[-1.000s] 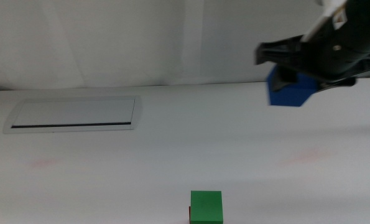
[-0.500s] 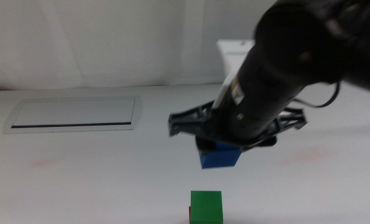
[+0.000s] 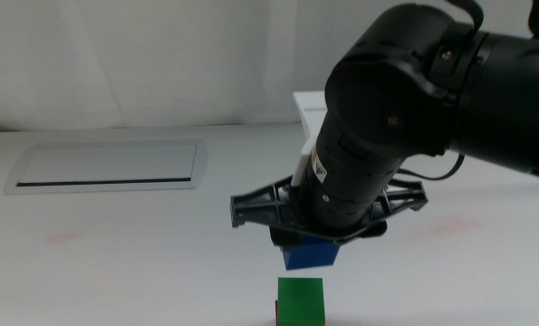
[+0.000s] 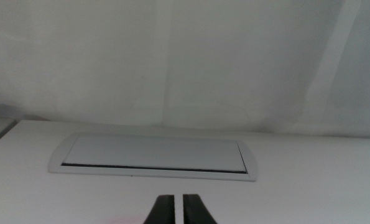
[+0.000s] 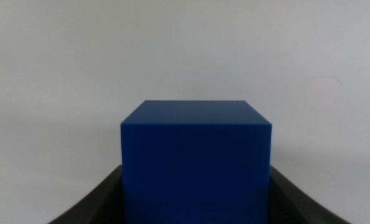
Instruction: Stack red cubes first, then green, then blue cubes in a specific spot.
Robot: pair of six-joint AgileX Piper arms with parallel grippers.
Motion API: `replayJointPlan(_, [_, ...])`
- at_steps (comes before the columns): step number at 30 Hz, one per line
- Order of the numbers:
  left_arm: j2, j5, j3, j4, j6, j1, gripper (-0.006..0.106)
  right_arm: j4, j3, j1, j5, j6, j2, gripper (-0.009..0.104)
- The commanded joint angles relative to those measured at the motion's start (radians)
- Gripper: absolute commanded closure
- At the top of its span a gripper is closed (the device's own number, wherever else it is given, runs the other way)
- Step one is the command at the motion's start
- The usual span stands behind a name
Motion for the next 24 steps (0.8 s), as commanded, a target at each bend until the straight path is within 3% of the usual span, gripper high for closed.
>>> replayJointPlan(1, [-0.004,-0.012,0.004,-0.014,-0.006,0.003,0.103,-0.002,0.024,0.002,0.031,0.006,-0.001,0.098])
replayJointPlan(5, [-0.004,-0.012,0.004,-0.014,-0.006,0.003,0.103,0.048,0.065,0.006,-0.021,0.014,-0.001,0.098])
replayJointPlan(24, [-0.004,-0.012,0.004,-0.014,-0.006,0.003,0.103,0.067,0.076,0.028,-0.031,-0.005,0.049,0.098])
